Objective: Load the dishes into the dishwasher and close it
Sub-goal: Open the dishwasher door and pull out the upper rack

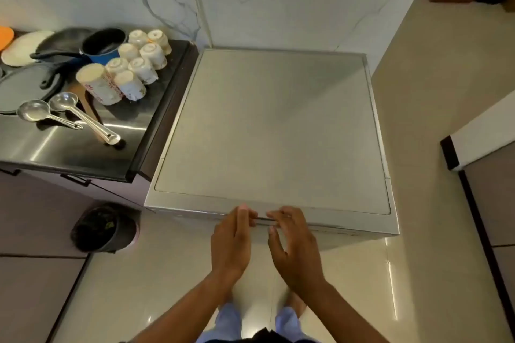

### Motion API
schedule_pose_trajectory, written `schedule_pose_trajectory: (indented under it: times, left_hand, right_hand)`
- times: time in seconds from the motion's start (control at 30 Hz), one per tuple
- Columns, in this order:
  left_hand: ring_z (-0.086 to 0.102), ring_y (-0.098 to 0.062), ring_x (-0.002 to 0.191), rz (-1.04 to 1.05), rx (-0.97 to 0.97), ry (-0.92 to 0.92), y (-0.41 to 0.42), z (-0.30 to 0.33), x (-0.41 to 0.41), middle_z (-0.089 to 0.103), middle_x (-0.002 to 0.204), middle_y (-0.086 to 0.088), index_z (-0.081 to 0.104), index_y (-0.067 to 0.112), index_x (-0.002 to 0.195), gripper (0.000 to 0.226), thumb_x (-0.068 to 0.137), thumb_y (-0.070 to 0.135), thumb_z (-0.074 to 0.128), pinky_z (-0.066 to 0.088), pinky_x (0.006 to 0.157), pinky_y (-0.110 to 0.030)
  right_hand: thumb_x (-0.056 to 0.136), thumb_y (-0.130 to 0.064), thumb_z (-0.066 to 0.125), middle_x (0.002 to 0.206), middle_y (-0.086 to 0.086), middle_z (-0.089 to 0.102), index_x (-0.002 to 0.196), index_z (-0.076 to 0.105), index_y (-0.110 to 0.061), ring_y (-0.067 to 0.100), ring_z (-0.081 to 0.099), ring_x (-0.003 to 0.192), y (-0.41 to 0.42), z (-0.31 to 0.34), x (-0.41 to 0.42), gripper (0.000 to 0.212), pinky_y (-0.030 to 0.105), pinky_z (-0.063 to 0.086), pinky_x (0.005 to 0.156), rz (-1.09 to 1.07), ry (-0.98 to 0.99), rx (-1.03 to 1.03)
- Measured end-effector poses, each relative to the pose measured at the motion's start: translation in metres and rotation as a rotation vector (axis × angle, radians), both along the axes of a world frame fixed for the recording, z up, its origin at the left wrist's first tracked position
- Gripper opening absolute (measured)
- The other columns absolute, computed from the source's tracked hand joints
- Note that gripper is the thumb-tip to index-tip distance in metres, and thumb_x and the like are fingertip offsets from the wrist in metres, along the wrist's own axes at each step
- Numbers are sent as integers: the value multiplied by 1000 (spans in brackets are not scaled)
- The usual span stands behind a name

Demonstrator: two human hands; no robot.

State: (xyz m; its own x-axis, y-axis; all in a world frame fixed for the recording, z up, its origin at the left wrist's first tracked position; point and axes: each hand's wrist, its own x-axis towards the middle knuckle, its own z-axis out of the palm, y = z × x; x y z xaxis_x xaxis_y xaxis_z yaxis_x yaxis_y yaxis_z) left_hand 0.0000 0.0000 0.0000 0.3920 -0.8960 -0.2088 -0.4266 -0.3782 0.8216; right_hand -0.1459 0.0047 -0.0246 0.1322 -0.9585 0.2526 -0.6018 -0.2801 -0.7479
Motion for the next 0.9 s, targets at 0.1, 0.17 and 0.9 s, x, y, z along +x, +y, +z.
schedule_pose_trajectory:
  times: [0.1, 0.17, 0.9]
  left_hand:
    - [73, -28, 91, 332, 255, 433, 1, -20, -2, 79, 91, -5, 77, 15, 95, 56, 110, 46, 33, 57, 85, -46]
    - [69, -35, 99, 527, 379, 722, -7, -31, 0, 75, 107, -17, 71, 6, 111, 58, 110, 48, 31, 56, 86, -46]
    - [61, -30, 107, 686, 120, 1527, -8, -66, -8, 69, 98, -11, 65, 13, 113, 47, 86, 52, 71, 40, 117, -45]
  right_hand:
    - [101, -14, 63, 92, -11, 74, 98, 74, -27, 9, 70, 88, 7, -19, 14, 17, 25, 57, 76, -221, -304, 398]
    - [103, -12, 59, 88, 5, 78, 99, 76, -14, 28, 75, 88, 3, -32, 21, 18, 40, 62, 77, -389, -638, 781]
    - [92, -37, 67, 146, 14, 60, 145, 53, -7, 33, 62, 131, -4, -65, 7, 63, 40, 53, 106, -332, -1596, 1092]
